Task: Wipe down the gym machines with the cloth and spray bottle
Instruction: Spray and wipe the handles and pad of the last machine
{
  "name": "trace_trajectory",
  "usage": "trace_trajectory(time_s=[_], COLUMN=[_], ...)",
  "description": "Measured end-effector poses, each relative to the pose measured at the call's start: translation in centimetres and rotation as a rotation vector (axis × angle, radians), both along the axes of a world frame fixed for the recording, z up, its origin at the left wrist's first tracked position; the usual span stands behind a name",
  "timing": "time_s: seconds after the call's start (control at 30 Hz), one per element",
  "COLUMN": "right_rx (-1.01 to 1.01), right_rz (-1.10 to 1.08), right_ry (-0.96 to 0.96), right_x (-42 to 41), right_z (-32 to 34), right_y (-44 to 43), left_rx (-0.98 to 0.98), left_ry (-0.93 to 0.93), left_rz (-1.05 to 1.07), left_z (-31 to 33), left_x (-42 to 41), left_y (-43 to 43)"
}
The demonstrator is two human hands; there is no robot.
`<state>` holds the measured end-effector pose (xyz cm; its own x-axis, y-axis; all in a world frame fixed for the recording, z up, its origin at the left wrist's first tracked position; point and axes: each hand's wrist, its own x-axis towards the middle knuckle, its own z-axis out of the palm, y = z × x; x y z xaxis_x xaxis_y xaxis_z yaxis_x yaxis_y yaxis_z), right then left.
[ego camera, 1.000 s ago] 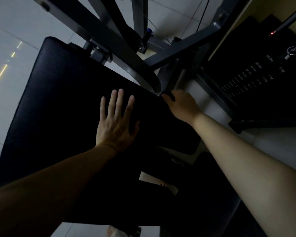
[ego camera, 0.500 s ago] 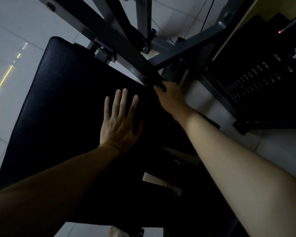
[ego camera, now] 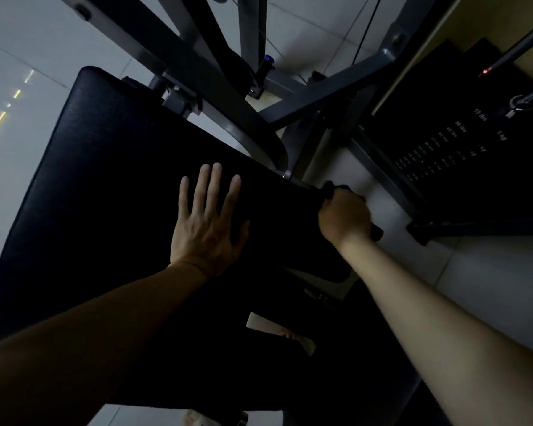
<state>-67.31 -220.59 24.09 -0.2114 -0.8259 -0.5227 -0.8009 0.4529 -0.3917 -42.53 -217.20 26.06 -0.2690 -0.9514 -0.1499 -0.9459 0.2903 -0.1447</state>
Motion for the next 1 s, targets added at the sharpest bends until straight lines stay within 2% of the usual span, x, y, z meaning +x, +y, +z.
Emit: trace_trajectory(time_s=[0.13, 0.23, 0.3, 0.37, 0.5, 0.63, 0.87, 1.0], right_rx=[-0.096, -0.115, -0.081, -0.016, 0.056, 0.034, 0.107, 0.236], right_rz=[0.044, 0.096, 0.127, 0.134, 0.090, -0.099, -0.541, -0.472], right_ry=[-0.368, -0.462, -0.402, -0.259, -0.082, 0.009, -0.063, -0.173], right_x=[4.8, 2.8, -0.1, -2.5, -4.0, -2.6, -3.4, -5.2], right_z=[1.3, 1.0, 0.4, 0.0, 0.0, 0.1, 0.4, 1.7], right_y=[-3.9, -2.7, -0.7, 0.8, 2.3, 2.7, 3.4, 5.1], left_rx=[-0.006, 0.006, 0.007, 0.002, -0.003, -0.018, -0.043, -0.067], left_ry=[0.000, -0.002, -0.009, -0.004, 0.015, 0.033, 0.069, 0.054], left_rz=[0.000, 0.002, 0.003, -0.003, -0.009, -0.020, -0.032, -0.033], left_z=[-0.1, -0.2, -0.2, -0.2, -0.2, -0.4, -0.5, -0.8], left_x=[0.0, 0.0, 0.1, 0.2, 0.2, 0.3, 0.4, 0.5], left_y=[-0.1, -0.1, 0.0, -0.1, 0.0, -0.1, 0.0, -0.1])
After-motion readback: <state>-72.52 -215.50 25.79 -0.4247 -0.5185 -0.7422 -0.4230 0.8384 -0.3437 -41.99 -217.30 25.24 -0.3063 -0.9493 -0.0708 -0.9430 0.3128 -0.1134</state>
